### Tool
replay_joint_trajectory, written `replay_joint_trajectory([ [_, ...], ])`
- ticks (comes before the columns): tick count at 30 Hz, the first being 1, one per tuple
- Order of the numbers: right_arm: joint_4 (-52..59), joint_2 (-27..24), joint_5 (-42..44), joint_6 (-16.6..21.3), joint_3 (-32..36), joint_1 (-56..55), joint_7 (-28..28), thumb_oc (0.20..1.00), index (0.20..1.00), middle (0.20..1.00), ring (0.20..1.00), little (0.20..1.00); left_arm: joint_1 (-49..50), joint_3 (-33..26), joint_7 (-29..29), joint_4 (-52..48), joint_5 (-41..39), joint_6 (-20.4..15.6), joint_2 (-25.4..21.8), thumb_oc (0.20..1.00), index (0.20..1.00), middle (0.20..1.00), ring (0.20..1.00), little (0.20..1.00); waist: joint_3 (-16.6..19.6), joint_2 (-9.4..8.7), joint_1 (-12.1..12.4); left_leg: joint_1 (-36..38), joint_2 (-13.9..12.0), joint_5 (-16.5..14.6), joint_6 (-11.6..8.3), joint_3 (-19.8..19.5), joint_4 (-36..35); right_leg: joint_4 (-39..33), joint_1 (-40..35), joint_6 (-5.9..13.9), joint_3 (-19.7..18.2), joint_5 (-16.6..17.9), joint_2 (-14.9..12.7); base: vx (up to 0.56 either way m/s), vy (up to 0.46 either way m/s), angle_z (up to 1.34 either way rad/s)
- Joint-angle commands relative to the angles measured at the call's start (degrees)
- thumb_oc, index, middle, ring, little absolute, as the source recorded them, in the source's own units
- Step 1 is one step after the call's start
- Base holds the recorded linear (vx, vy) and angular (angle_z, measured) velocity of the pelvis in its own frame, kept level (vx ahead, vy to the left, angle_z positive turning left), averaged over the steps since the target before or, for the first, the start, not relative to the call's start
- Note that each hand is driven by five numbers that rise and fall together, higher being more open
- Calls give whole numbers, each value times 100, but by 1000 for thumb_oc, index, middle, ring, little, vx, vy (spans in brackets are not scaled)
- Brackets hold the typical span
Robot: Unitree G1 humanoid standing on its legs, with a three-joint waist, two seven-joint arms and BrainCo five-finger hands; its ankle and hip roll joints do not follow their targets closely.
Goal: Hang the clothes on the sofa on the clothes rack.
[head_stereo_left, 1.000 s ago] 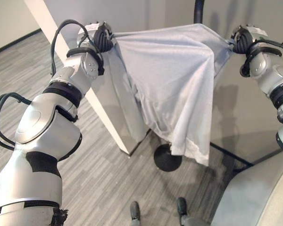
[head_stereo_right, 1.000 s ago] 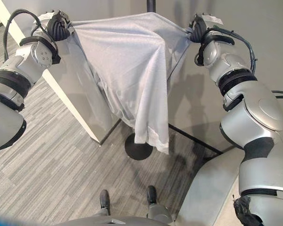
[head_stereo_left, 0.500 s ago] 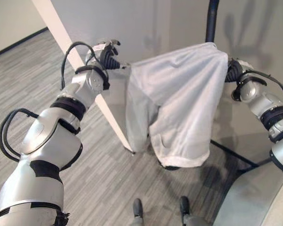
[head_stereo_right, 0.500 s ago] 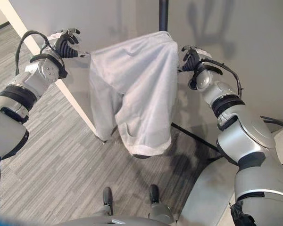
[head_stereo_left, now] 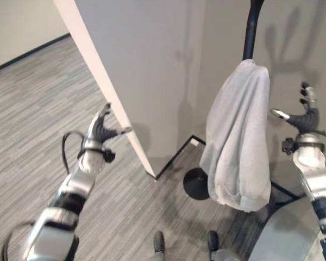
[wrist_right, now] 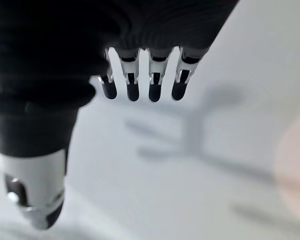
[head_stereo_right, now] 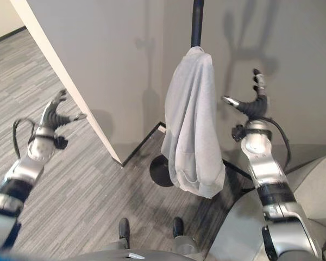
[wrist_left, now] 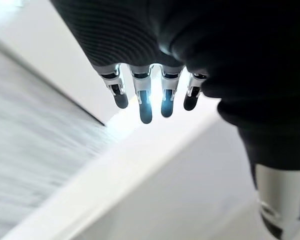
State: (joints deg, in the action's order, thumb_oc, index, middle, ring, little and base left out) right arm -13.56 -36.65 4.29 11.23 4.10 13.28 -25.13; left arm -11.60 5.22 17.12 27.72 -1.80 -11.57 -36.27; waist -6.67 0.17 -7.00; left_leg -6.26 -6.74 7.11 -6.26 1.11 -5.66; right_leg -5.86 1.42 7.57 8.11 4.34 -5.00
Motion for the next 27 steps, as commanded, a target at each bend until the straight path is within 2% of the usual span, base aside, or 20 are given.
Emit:
replay_joint_trajectory([
  [1,71,108,-362,276,343,-68,-76,1000,1000,1000,1000,1000,24,-192,-18,286,-397,-272,455,1000,1000,1000,1000,1000,284,-72,184,531,76,-809,92,186,66,86,303,427,68,-425,-212,20,29,4],
  [3,83,456,-246,234,594,-709,121,1000,1000,1000,1000,1000,940,-503,-363,220,-1098,-228,1026,1000,1000,1000,1000,1000,303,-85,206,590,79,-824,128,174,66,86,231,390,77,-439,-215,23,46,6],
  [5,-176,769,-44,211,629,-1132,369,1000,1000,1000,1000,1000,1526,-586,-693,522,-1312,-129,1400,1000,1000,1000,1000,1000,268,-101,236,634,82,-844,158,148,66,86,177,367,90,-447,-206,-3,50,4],
  [6,-351,967,37,173,643,-1389,557,1000,1000,1000,1000,1000,1764,-576,-840,917,-1277,-50,1557,1000,1000,1000,1000,1000,272,-118,242,608,101,-811,175,132,66,86,198,363,100,-417,-228,-36,76,10],
  [7,-1154,1450,304,90,356,-1853,993,1000,1000,1000,1000,1000,2182,-420,-1173,1922,-1022,125,1888,1000,1000,1000,1000,1000,234,-135,265,633,114,-818,201,124,66,86,154,353,122,-408,-235,-51,65,9],
  [8,-1162,1450,307,95,354,-1847,994,1000,1000,1000,1000,1000,2178,-422,-1174,1928,-1022,120,1887,1000,1000,1000,1000,1000,248,-142,261,607,124,-798,204,122,66,86,179,353,121,-394,-245,-43,52,7],
  [11,-2168,1781,428,-22,-135,-1985,1307,1000,1000,1000,1000,1000,2247,-242,-1324,3026,-682,251,2128,1000,1000,1000,1000,1000,277,-168,288,596,162,-794,219,107,66,86,175,350,145,-380,-262,-17,23,4],
  [14,-3332,2070,549,-150,-668,-1821,1540,1000,1000,1000,1000,1000,2025,-268,-1350,3980,-631,362,2263,1000,1000,1000,1000,1000,310,-204,341,588,195,-791,237,86,66,86,174,350,179,-356,-288,-17,38,8],
  [15,-3898,2213,515,-309,-955,-1731,1652,1000,1000,1000,1000,1000,1865,-244,-1326,4171,-575,385,2256,1000,1000,1000,1000,1000,332,-209,396,584,216,-788,248,82,66,86,182,348,205,-350,-305,-22,38,10],
  [19,-4562,2362,505,-454,-1197,-1597,1760,1000,1000,1000,1000,1000,1609,-121,-1203,4187,-459,397,2208,1000,1000,1000,1000,1000,377,-235,467,614,257,-805,255,61,66,86,126,340,258,-361,-333,6,22,13],
  [22,-4952,2419,702,-517,-1150,-1447,1774,1000,1000,1000,1000,1000,1394,74,-1160,3949,-437,338,2155,1000,1000,1000,1000,1000,409,-228,495,650,290,-828,260,45,73,86,46,348,296,-371,-370,30,33,3],
  [27,-5480,2418,549,-652,-1179,-1282,1732,1000,1000,1000,1000,1000,1194,278,-1258,3859,-406,328,2185,1000,1000,1000,1000,1000,488,-204,545,760,326,-900,274,-4,86,86,-97,363,371,-403,-420,30,21,5],
])
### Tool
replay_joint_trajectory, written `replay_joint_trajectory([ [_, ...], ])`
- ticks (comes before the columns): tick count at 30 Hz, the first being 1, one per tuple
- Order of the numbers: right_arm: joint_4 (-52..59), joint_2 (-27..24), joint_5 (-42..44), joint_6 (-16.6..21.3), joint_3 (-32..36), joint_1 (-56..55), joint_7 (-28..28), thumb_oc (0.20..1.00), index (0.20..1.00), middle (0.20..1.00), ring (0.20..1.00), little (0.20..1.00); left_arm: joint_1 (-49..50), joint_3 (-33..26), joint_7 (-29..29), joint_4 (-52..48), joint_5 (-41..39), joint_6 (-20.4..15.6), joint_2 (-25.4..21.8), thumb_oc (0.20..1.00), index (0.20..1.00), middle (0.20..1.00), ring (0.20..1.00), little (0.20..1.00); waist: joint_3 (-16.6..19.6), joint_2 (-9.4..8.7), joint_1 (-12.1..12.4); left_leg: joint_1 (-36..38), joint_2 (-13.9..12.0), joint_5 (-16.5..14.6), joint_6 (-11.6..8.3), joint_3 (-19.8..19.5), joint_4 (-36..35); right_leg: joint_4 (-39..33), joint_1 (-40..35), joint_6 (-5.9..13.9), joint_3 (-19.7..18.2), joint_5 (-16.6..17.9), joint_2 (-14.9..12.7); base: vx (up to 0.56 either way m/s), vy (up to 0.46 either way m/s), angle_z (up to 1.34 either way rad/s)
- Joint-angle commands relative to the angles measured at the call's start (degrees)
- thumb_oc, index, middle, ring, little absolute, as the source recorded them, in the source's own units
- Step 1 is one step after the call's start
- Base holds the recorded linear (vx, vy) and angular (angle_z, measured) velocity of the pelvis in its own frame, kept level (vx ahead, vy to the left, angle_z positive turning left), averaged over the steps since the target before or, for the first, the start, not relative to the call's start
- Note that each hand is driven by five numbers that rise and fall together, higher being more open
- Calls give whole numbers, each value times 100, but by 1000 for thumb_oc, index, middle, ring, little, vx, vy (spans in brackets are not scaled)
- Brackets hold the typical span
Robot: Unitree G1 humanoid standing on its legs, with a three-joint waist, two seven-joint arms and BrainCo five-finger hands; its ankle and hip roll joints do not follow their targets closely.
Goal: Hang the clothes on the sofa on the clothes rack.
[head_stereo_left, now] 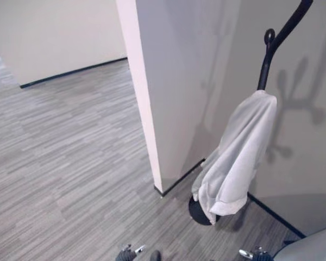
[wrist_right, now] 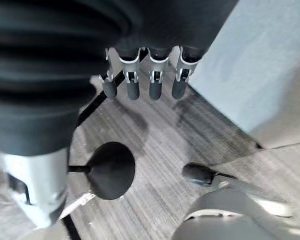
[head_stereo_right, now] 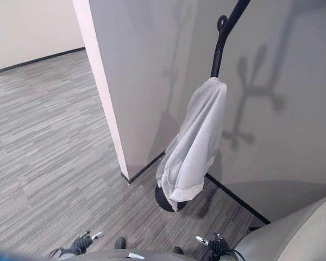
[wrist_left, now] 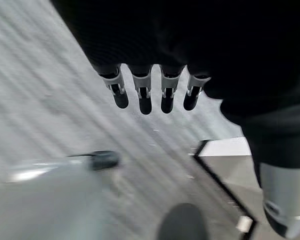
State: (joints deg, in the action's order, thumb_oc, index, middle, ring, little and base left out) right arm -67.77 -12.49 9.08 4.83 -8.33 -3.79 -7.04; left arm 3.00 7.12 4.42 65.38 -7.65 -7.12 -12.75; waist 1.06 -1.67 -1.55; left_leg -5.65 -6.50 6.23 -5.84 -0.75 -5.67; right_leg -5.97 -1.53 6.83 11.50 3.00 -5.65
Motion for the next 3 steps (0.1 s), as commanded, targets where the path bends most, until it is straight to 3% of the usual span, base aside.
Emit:
replay_joint_trajectory([
  [1,-61,2,69,-12,65,424,-78,1000,1000,1000,1000,1000,-265,88,12,92,179,-117,-166,1000,1000,1000,1000,1000,-287,-20,0,701,302,-813,232,182,87,97,195,437,33,-269,-355,52,25,4],
  [3,-56,16,110,-2,97,453,-81,1000,1000,1000,1000,1000,-277,94,3,144,193,-114,-132,1000,1000,1000,1000,1000,-262,-11,4,750,308,-833,236,195,89,97,154,441,42,-272,-363,34,16,6],
])
